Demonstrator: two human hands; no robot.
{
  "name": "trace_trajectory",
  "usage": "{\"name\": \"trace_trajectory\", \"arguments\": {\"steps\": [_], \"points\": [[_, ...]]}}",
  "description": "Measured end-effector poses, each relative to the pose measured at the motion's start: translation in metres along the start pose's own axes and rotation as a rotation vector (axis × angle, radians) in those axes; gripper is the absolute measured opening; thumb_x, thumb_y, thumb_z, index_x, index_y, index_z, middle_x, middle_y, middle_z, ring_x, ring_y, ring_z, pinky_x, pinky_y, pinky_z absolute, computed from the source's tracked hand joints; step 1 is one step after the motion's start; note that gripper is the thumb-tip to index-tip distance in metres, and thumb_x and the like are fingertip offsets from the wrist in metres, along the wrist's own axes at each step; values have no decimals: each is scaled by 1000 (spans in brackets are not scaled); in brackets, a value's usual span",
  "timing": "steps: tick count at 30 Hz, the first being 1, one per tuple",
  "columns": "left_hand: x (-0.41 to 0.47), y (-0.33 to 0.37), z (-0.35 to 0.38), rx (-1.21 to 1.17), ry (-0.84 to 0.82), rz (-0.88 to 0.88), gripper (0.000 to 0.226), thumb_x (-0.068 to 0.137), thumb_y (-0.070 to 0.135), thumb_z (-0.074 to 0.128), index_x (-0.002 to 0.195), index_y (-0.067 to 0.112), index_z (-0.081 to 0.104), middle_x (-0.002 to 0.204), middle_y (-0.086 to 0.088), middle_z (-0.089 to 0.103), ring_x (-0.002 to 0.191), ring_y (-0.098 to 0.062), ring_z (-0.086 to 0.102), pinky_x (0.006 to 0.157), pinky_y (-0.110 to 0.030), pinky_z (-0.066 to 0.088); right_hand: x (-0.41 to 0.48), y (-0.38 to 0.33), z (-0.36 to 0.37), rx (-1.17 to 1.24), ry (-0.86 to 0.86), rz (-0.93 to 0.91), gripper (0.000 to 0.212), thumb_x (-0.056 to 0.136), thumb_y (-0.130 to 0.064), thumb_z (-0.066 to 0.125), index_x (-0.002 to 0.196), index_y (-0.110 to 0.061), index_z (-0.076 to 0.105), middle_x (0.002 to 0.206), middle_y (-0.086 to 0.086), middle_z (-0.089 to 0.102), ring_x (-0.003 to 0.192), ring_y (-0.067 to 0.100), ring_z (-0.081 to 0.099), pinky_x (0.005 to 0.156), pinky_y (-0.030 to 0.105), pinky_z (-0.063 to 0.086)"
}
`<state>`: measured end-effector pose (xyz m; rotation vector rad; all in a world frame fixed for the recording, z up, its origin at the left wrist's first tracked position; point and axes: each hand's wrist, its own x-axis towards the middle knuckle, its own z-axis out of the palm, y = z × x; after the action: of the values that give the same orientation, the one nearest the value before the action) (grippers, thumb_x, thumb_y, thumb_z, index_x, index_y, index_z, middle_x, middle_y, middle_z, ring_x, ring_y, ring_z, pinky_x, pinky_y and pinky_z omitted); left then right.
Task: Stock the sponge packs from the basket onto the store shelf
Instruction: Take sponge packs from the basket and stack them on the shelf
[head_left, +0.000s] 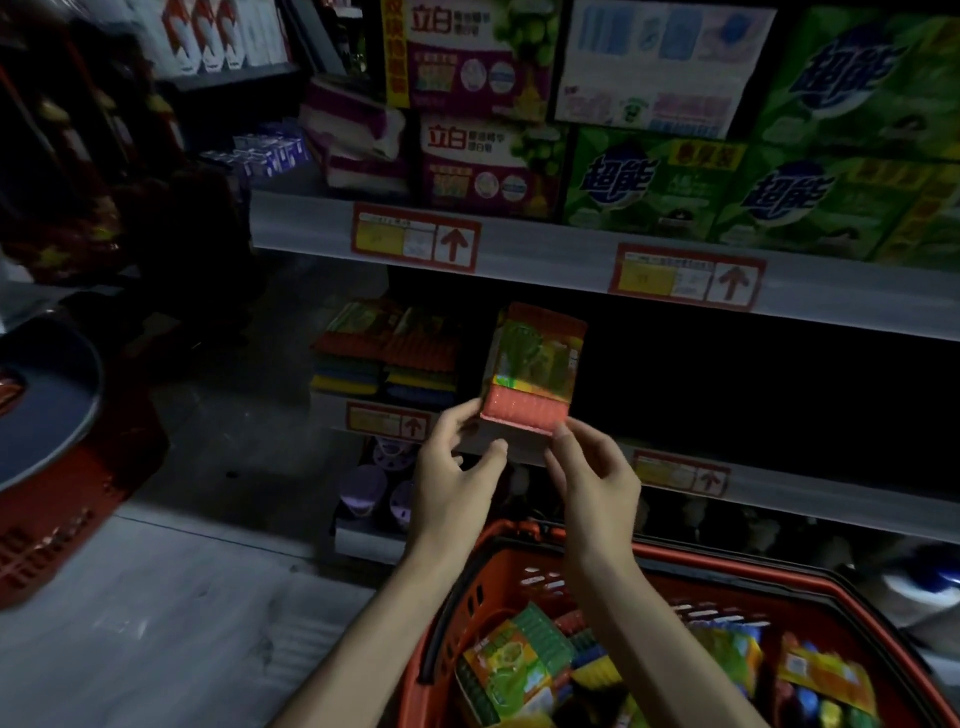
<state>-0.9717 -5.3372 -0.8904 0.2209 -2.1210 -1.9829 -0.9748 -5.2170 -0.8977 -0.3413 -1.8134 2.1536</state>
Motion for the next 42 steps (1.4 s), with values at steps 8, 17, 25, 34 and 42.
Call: {"name": "trace_trajectory", "arguments": {"steps": [8,17,25,34,42], "points": [[22,-9,0,-47,57,-47,45,97,5,64,126,38,58,136,12,56,136,-10,46,110,-33,42,6,3,-1,-105,-235,-28,47,99,-3,59,138,-30,56,138,-16,59,128,-4,54,106,23,48],[32,-8,-1,-53,44,-101,45,98,4,63,132,31,55,136,8,55,127,-9,53,109,-36,46,15,0,12,-108,-310,-40,61,96,5,53,148,-27,48,134,-19,54,111,-22,54,77,26,59],[37,-7,-5,26,52,-123,55,98,9,64,149,19,48,106,27,55,107,3,57,100,-32,48,17,-10,14,-112,-329,-15,56,96,2,54,127,-43,50,124,-29,52,105,7,68,74,29,61],[41,-5,2,18,13,-186,59,101,14,61,155,19,39,111,8,62,94,3,57,74,-16,44,20,-6,14,-182,-312,19,57,95,-11,60,144,-35,45,124,-5,61,70,25,67,68,25,55],[38,-3,-2,41,71,-151,53,101,13,59,152,21,43,102,10,63,90,1,59,73,-16,47,25,-1,9,-335,-386,-67,64,94,-5,64,141,-43,43,130,-34,47,115,-27,42,89,1,39]]}}
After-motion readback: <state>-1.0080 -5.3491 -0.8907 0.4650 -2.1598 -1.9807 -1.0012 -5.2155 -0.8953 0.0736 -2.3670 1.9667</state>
